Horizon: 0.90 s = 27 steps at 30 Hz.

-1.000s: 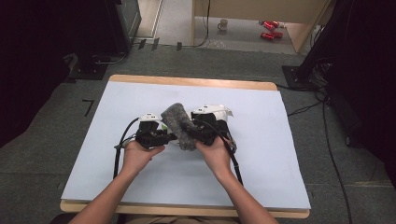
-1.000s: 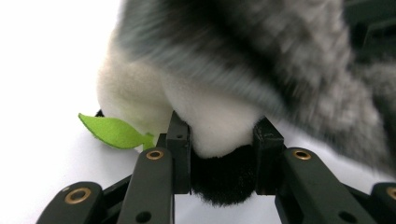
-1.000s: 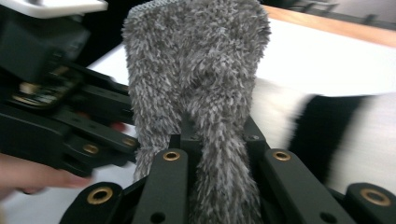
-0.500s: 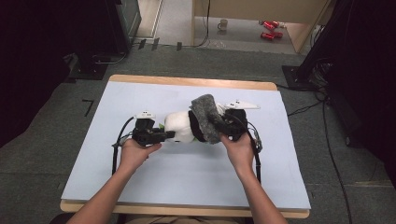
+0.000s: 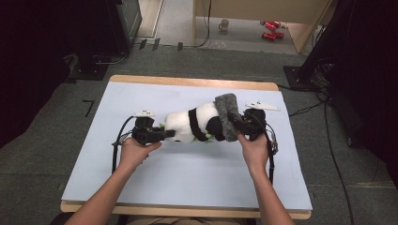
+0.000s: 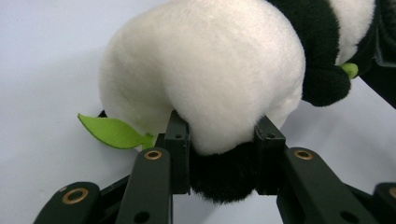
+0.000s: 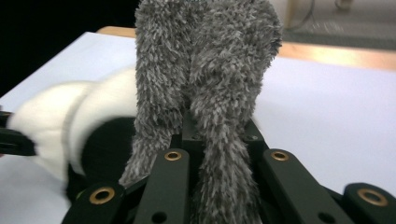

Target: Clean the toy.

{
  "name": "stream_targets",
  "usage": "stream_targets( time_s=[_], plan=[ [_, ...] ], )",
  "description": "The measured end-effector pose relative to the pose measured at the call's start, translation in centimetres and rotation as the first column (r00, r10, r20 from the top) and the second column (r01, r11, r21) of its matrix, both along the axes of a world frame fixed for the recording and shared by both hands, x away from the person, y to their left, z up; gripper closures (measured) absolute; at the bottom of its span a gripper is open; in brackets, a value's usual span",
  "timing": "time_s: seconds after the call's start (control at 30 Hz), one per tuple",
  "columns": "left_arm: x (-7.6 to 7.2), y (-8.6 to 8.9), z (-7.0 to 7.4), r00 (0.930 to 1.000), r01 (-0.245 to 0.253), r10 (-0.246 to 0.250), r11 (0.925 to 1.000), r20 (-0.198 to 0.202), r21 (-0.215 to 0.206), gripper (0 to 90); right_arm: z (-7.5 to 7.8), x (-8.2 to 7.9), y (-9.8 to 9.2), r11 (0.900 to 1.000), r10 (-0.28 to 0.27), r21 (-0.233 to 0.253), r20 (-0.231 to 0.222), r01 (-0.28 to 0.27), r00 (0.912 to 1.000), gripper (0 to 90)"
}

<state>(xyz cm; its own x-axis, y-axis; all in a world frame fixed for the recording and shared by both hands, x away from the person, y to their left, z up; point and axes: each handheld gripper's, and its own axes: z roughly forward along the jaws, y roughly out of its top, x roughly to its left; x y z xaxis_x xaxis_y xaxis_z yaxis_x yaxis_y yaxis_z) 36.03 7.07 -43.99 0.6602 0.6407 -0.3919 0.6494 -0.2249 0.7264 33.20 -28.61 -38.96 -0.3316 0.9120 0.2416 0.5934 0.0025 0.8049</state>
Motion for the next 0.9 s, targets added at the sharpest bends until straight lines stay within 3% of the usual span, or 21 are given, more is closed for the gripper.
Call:
stream_targets(
  time_s=[0.07, 0.2, 0.3, 0.43, 0.57, 0.73, 0.8, 0.9],
  plan=[
    [0.0, -0.1, 0.1, 1.0000, -0.001, 0.000, 1.0000, 0.006, 0.005, 66.0, -0.2, 0.0, -0.4, 1.000, -0.007, -0.001, -0.017, 0.007, 0.9998, 79.0],
    [0.0, -0.2, 0.1, 1.0000, -0.006, 0.006, 1.0000, 0.007, 0.000, 66.0, 1.7, -0.7, -0.3, 0.999, 0.002, 0.047, 0.037, -0.004, 0.9993, 79.0],
    [-0.2, -0.4, 0.1, 0.9998, -0.011, 0.011, 0.9999, 0.016, 0.003, 66.0, 3.6, -1.6, 1.0, 0.995, 0.055, 0.072, 0.100, -0.062, 0.9935, 79.0],
    [-0.4, -0.5, 0.1, 0.9997, -0.009, 0.008, 0.9999, 0.021, 0.011, 65.8, 4.5, -2.3, 4.1, 0.984, 0.147, 0.082, 0.133, -0.159, 0.9801, 78.9],
    [-0.7, -0.7, 0.2, 0.9997, -0.006, 0.005, 0.9999, 0.022, 0.015, 65.7, 3.4, -2.2, 6.9, 0.969, 0.218, 0.095, 0.099, -0.228, 0.9708, 78.4],
    [-1.3, -0.9, 0.6, 0.9998, -0.001, 0.001, 1.0000, 0.020, 0.008, 65.8, 0.6, -1.9, 10.1, 0.951, 0.296, 0.085, 0.021, -0.297, 0.9550, 78.4],
    [-1.5, -1.0, 0.7, 0.9998, 0.001, -0.002, 0.9997, 0.022, 0.026, 65.9, -0.1, -1.8, 11.0, 0.949, 0.312, 0.053, -0.006, -0.311, 0.9500, 78.1],
    [-1.4, -0.7, 0.5, 0.9998, -0.006, 0.006, 0.9991, 0.017, 0.041, 65.9, -0.9, -1.4, 11.0, 0.952, 0.307, -0.003, -0.009, -0.307, 0.9517, 77.8]
  ],
)
